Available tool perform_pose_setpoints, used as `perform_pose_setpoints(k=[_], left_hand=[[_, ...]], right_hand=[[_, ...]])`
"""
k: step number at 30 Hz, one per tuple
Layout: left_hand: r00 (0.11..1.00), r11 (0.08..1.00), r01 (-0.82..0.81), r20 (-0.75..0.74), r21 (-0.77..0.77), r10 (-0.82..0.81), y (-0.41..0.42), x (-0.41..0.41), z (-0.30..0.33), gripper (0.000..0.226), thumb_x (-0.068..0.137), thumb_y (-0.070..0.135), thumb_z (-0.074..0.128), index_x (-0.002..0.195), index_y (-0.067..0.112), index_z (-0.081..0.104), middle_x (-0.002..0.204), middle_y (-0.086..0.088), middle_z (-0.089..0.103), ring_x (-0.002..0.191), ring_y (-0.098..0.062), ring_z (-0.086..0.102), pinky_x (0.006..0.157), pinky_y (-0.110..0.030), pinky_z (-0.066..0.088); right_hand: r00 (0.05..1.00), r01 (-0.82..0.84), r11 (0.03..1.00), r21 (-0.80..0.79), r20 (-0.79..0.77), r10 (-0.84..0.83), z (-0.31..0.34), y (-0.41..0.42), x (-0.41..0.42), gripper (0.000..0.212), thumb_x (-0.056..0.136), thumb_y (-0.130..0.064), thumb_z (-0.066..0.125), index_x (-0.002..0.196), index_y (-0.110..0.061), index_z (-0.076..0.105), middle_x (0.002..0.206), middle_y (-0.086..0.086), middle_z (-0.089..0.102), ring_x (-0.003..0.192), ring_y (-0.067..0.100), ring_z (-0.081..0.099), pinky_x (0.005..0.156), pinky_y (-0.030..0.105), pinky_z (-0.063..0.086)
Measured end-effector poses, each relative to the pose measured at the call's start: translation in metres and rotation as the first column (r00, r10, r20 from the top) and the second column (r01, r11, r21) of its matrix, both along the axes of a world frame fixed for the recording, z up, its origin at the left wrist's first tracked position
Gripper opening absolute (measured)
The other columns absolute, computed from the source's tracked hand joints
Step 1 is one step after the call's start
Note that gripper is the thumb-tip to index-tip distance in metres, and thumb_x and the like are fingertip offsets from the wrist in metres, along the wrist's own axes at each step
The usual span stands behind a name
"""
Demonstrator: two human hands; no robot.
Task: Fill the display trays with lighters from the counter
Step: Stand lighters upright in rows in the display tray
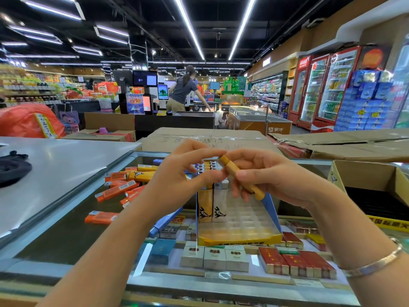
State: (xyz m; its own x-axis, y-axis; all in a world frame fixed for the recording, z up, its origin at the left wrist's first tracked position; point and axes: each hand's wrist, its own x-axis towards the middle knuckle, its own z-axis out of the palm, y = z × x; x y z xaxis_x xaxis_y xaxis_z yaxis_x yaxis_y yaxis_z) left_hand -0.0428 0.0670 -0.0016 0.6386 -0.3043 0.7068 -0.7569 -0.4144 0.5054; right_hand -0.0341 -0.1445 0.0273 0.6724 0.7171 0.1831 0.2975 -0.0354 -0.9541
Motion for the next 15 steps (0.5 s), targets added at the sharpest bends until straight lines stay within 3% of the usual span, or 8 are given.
perform_pose_setpoints(k=[5, 7, 11, 15], left_hand=[[0.998, 0.997, 0.041, -0.035, -0.059, -0.043, 0.002, -0.002, 0.003, 0.006, 0.081, 0.040, 0.067, 0.086, 0.038, 0.068, 0.092, 0.012, 0.062, 0.088, -0.010, 0.059, 0.074, -0.021, 0.050], [0.992, 0.992, 0.071, -0.097, -0.108, -0.082, 0.003, -0.004, 0.005, 0.008, 0.081, 0.039, 0.061, 0.084, 0.037, 0.068, 0.087, 0.012, 0.066, 0.082, -0.009, 0.063, 0.070, -0.020, 0.051], [0.986, 0.951, 0.063, -0.130, -0.302, -0.107, 0.008, -0.005, 0.010, 0.013, 0.074, 0.032, 0.061, 0.084, 0.028, 0.068, 0.074, 0.012, 0.070, 0.067, -0.003, 0.064, 0.063, -0.013, 0.050], [0.986, 0.932, 0.042, -0.135, -0.360, -0.096, 0.013, -0.006, 0.013, 0.013, 0.069, 0.027, 0.066, 0.081, 0.023, 0.070, 0.070, 0.008, 0.071, 0.064, -0.003, 0.065, 0.060, -0.012, 0.049]], right_hand=[[0.998, -0.055, 0.998, -0.011, -0.034, 0.054, -0.007, 0.007, 0.003, 0.032, 0.084, -0.020, 0.057, 0.114, -0.012, 0.062, 0.103, 0.018, 0.067, 0.073, 0.024, 0.066, 0.063, 0.030, 0.057], [0.999, -0.032, 0.999, -0.004, -0.016, 0.032, -0.008, 0.007, 0.003, 0.027, 0.083, -0.025, 0.060, 0.107, -0.015, 0.066, 0.100, 0.016, 0.068, 0.075, 0.025, 0.068, 0.065, 0.029, 0.057], [0.974, 0.198, 0.975, 0.101, 0.095, -0.208, -0.005, 0.004, 0.006, 0.019, 0.080, -0.027, 0.058, 0.083, -0.011, 0.068, 0.079, 0.006, 0.070, 0.065, 0.016, 0.065, 0.057, 0.021, 0.054], [0.848, 0.491, 0.833, 0.256, 0.077, -0.524, -0.004, 0.000, 0.014, 0.016, 0.091, -0.013, 0.054, 0.078, -0.008, 0.060, 0.069, 0.005, 0.065, 0.057, 0.013, 0.058, 0.049, 0.018, 0.049]])
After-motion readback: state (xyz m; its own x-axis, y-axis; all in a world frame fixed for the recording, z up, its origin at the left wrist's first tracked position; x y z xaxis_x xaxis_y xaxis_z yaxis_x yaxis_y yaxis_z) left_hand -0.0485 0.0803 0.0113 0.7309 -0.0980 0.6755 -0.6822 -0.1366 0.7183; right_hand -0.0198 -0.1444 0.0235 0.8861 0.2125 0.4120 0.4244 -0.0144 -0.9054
